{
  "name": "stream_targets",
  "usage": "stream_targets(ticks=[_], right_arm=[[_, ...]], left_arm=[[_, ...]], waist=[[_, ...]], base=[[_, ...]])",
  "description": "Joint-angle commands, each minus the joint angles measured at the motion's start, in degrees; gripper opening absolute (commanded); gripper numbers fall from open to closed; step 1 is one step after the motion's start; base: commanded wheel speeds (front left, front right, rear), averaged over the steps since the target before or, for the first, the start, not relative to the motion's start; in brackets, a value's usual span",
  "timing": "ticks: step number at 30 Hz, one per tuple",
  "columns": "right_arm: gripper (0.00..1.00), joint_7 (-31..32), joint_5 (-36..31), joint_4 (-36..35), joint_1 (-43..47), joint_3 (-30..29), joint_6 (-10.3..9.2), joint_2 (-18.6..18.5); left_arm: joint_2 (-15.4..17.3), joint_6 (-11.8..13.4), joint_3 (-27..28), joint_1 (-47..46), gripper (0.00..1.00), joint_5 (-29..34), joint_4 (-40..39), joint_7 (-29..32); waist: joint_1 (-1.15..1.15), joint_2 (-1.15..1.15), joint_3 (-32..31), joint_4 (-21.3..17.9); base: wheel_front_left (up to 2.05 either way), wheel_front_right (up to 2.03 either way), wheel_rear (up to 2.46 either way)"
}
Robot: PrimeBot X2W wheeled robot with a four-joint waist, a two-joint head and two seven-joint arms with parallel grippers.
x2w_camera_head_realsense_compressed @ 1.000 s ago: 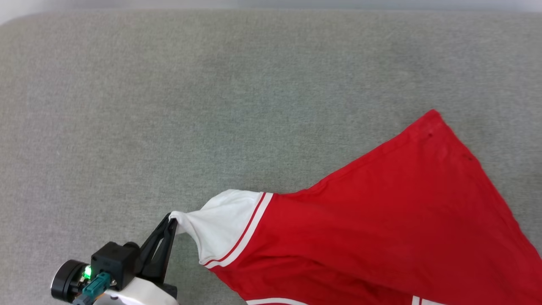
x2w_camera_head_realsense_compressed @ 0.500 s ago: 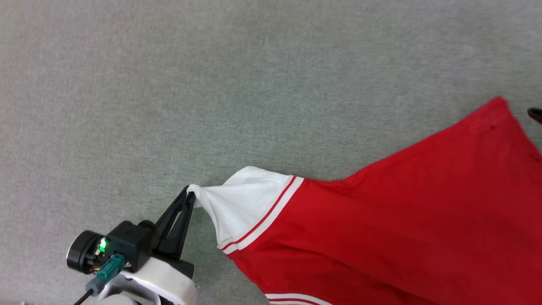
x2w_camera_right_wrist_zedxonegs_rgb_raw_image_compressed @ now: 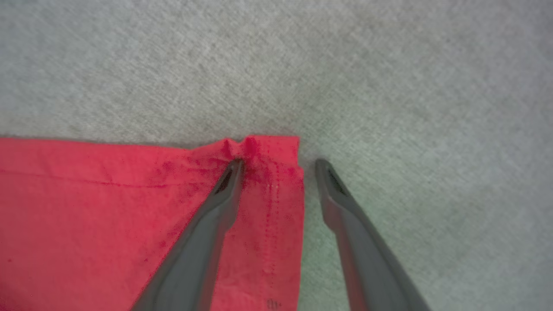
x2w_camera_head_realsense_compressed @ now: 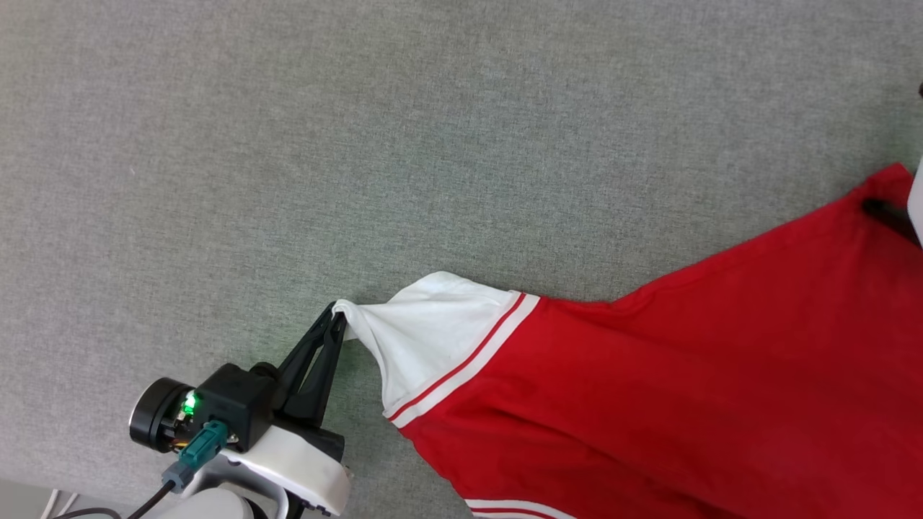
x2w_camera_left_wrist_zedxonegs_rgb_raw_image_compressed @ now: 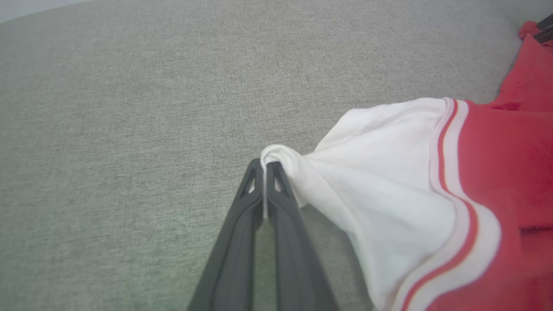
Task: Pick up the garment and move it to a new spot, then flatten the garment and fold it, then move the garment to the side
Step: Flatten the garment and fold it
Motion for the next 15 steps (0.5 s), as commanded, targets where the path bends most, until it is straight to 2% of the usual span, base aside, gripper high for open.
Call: stream_targets(ticks=[1, 8, 15], right_arm=[[0.0, -1.3, 0.7, 2.3, 2.2, 3.4, -0.01, 1.6], [0.0, -9.8, 2.6, -0.7, -2.7, 2.3, -0.02, 0.7], [0.0, -17.5, 4.1, -3.1, -2.3, 1.9, -0.02, -0.6]], left_arm=[[-0.2, -0.3, 0.1, -0.1, 0.0, -0.2, 0.6, -0.1], [-0.3, -0.5, 0.3, 0.4, 0.0, -0.6, 2.1, -0.1], [2.1, -0.7, 1.5, -0.3, 0.0, -0.8, 2.6, 0.3]], waist=[[0.0, 0.0, -0.9, -0.4], [0.0, 0.0, -6.9, -2.7], [0.0, 0.0, -14.0, -5.5]], base=[[0.0, 0.0, 0.0], [0.0, 0.0, 0.0], [0.0, 0.0, 0.0]])
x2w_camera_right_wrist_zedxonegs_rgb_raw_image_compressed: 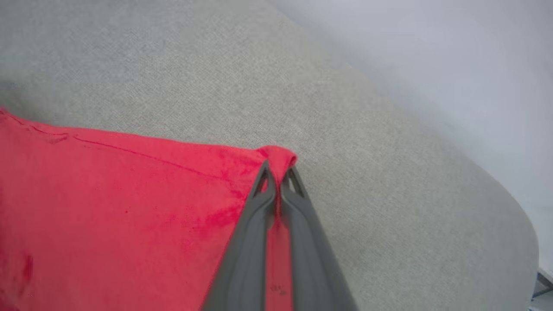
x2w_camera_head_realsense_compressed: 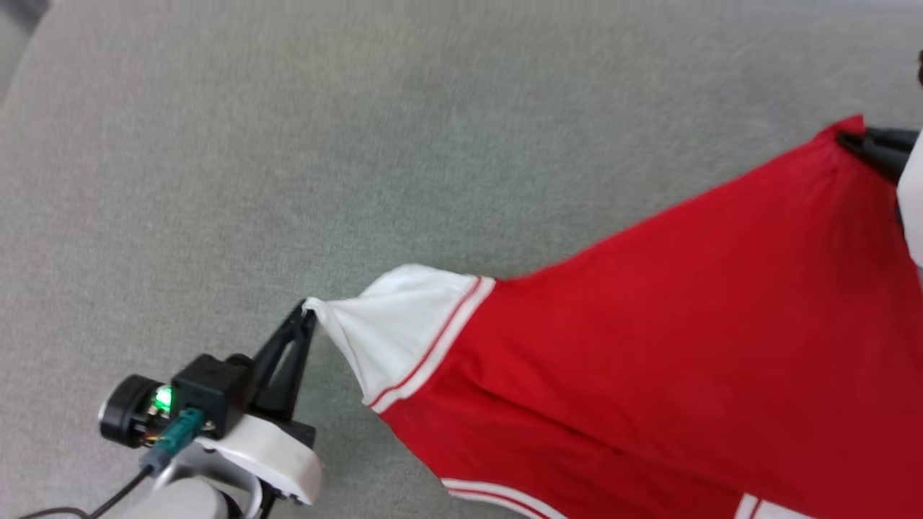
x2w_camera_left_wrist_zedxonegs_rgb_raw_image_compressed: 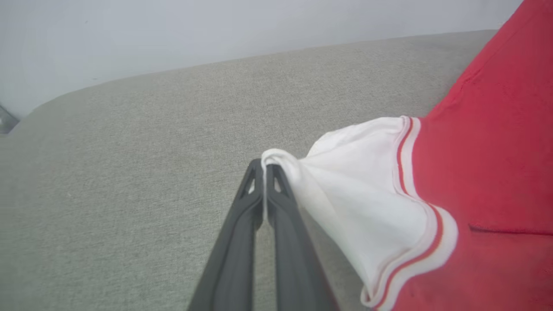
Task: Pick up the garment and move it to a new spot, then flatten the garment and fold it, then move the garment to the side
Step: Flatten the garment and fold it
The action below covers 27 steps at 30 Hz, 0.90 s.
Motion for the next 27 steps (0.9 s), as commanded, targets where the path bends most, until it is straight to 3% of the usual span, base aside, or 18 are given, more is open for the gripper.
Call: stream_targets(ticks=[1, 11, 18, 27], right_arm=[[0.0, -2.3, 0.6, -0.8, 0.1, -0.8, -0.04, -0.6], [0.0, -10.1, -1.7, -2.9, -2.0, -3.9, -0.04, 1.4], [0.0, -13.4, -6.5, -2.6, -6.9, -5.8, -0.04, 6.6], [0.0, -15.7, -14.9, 1.7, -19.5, -10.6, -0.05, 14.1]], left_arm=[[1.2, -0.3, 0.9, -1.2, 0.0, 0.3, -0.2, 0.3], [3.9, -1.4, 4.1, -11.5, 0.0, 2.5, -2.9, 4.2], [2.1, -4.3, 7.1, -24.5, 0.0, 3.2, -0.5, 7.7], [-1.1, -9.2, 9.8, -44.4, 0.0, 5.9, 5.7, 12.1]], waist=[[0.0, 0.0, -4.3, -2.4], [0.0, 0.0, -7.2, -5.9], [0.0, 0.0, -4.2, -8.6], [0.0, 0.0, 4.3, -10.4]], base=[[0.0, 0.0, 0.0], [0.0, 0.0, 0.0], [0.0, 0.0, 0.0], [0.0, 0.0, 0.0]])
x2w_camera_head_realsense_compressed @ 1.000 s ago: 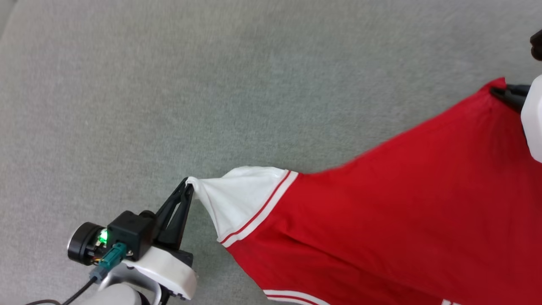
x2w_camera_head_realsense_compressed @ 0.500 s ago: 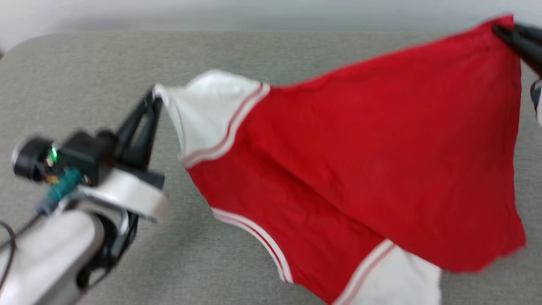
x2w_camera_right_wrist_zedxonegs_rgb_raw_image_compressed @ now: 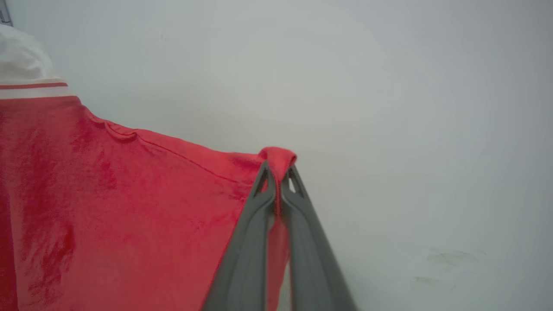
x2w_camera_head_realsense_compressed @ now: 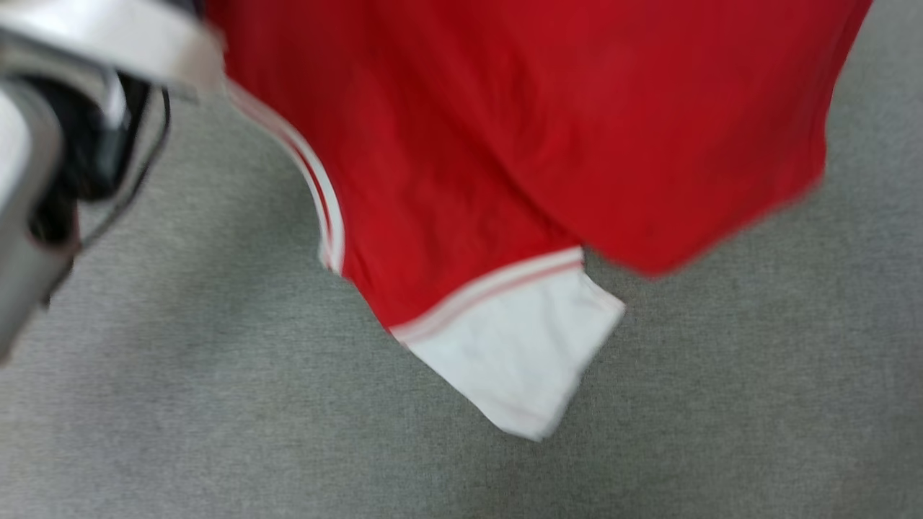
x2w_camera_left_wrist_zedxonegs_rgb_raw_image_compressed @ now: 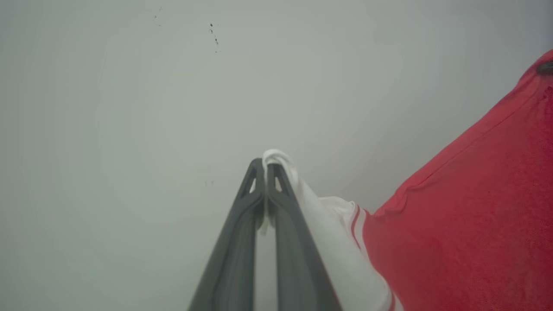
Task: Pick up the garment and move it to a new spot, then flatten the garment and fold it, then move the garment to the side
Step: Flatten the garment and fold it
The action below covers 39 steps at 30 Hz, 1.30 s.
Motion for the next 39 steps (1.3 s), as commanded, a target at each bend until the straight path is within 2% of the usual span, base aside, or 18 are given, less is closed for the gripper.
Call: stream_targets(ticks=[1, 8, 12, 17, 22, 28, 36, 39], right_arm=[[0.0, -0.7, -1.6, 1.2, -3.1, -0.9, -0.06, 1.4], [0.0, -2.8, -7.8, 7.8, -16.3, -2.9, -0.06, 5.7], [0.0, -5.3, -10.7, 12.4, -24.3, -4.6, -0.06, 7.4], [0.0, -7.4, -13.2, 17.5, -33.3, -3.7, -0.06, 8.5], [0.0, -10.2, -14.7, 22.6, -40.8, -1.1, -0.06, 9.7], [0.0, -13.3, -13.4, 29.7, -43.8, 3.0, -0.06, 11.0], [0.0, -18.3, -9.5, 36.7, -36.1, 11.1, -0.06, 11.6], [0.0, -20.3, -7.2, 37.8, -31.5, 13.7, -0.06, 12.0]], left_arm=[[-1.1, -0.7, 0.6, -3.8, 0.0, 0.5, 1.3, 0.4], [-5.3, -4.9, 0.8, -22.5, 0.0, 4.8, 10.3, 2.5], [-7.9, -7.2, 2.5, -32.5, 0.0, 4.8, 15.0, 3.0], [-11.0, -10.1, 3.0, -43.3, 0.0, 5.5, 21.8, 2.7], [-14.2, -11.7, 3.3, -50.2, 0.0, 5.7, 28.7, 1.1], [-16.7, -13.3, 2.2, -51.1, 0.0, 5.4, 34.0, -0.9], [-17.5, -14.7, -0.9, -40.0, 0.0, 4.0, 36.6, -3.3], [-16.8, -14.9, -1.3, -34.5, 0.0, 2.7, 36.5, -4.7]], waist=[[0.0, 0.0, 3.5, -0.6], [0.0, 0.0, 9.0, -0.6], [0.0, 0.0, 11.8, -0.5], [0.0, 0.0, 14.1, -0.2], [0.0, 0.0, 15.2, 0.1], [0.0, 0.0, 15.5, 0.1], [0.0, 0.0, 14.0, 0.7], [0.0, 0.0, 12.9, 0.7]], base=[[0.0, 0.0, 0.0], [0.0, 0.0, 0.0], [0.0, 0.0, 0.0], [0.0, 0.0, 0.0], [0.0, 0.0, 0.0], [0.0, 0.0, 0.0], [0.0, 0.0, 0.0], [0.0, 0.0, 0.0]])
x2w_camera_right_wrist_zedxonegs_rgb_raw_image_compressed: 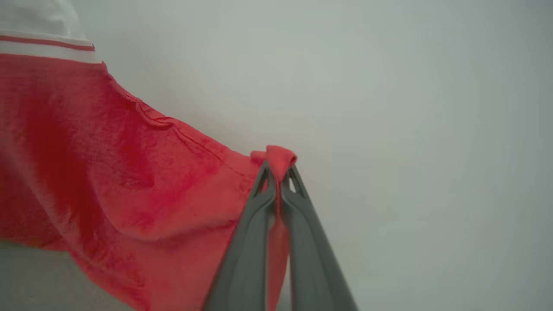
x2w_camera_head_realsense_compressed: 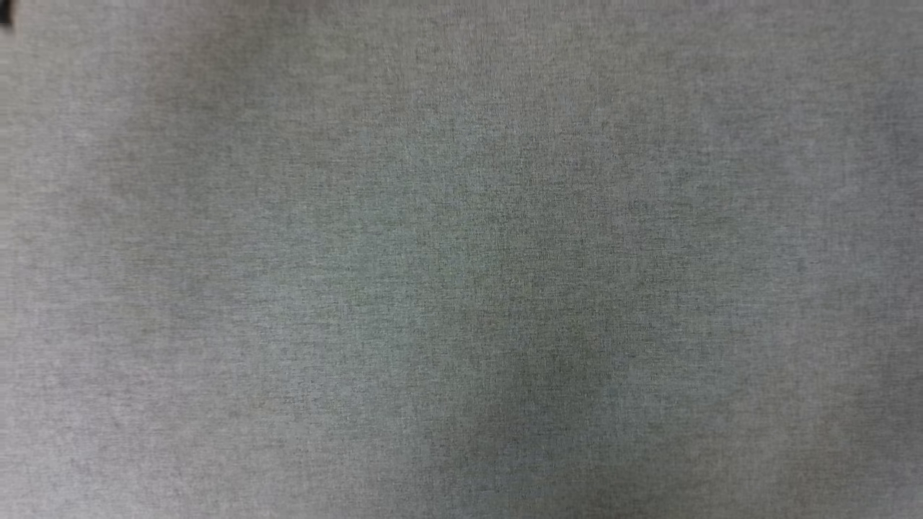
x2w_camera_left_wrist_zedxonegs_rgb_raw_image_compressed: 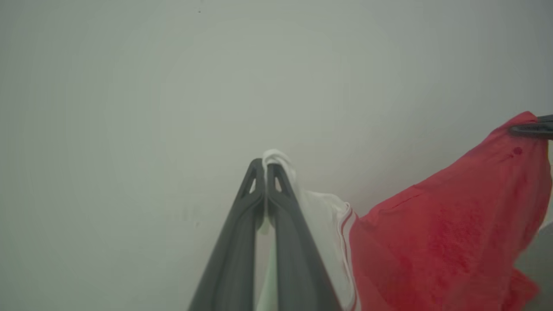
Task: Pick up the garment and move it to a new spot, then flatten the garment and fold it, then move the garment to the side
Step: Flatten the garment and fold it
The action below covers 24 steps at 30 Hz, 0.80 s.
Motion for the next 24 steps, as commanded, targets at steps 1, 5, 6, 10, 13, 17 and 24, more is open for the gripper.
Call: stream_targets(ticks=[1, 5, 6, 10, 13, 17, 24], right_arm=[[0.0, -1.5, 1.5, 0.5, 3.2, 1.3, -0.06, 0.4], [0.0, -3.6, 4.3, 0.0, 10.3, 4.6, -0.06, -0.5], [0.0, -4.1, 4.9, -0.4, 11.9, 5.3, -0.06, -0.8], [0.0, -5.7, 7.3, -2.5, 19.6, 7.2, -0.06, -2.4], [0.0, -6.5, 8.7, -4.8, 25.9, 8.1, -0.06, -4.3], [0.0, -7.1, 10.2, -7.7, 32.3, 8.6, -0.06, -6.9], [0.0, -6.0, 13.1, -15.5, 47.7, 8.1, -0.06, -13.2]], left_arm=[[0.7, 0.1, 0.2, 3.9, 0.0, -1.0, -0.2, -1.4], [1.8, -0.2, -0.8, 12.7, 0.0, -2.6, -1.4, -3.3], [2.2, 0.1, -0.7, 15.0, 0.0, -3.2, -1.9, -3.9], [4.5, 1.3, -1.3, 24.7, 0.0, -4.4, -5.1, -5.5], [6.5, 2.8, -1.5, 32.9, 0.0, -5.7, -8.9, -6.3], [8.8, 4.9, -1.9, 41.2, 0.0, -6.9, -13.9, -6.9], [14.5, 10.8, -3.8, 60.0, 0.0, -9.7, -26.7, -6.2]], waist=[[0.0, 0.0, -1.1, 0.0], [0.0, 0.0, -3.2, 0.3], [0.0, 0.0, -3.9, 0.3], [0.0, 0.0, -7.2, 0.2], [0.0, 0.0, -10.2, 0.4], [0.0, 0.0, -13.4, 0.6], [0.0, 0.0, -19.6, 0.6]], base=[[0.0, 0.0, 0.0], [0.0, 0.0, 0.0], [0.0, 0.0, 0.0], [0.0, 0.0, 0.0], [0.0, 0.0, 0.0], [0.0, 0.0, 0.0], [0.0, 0.0, 0.0]])
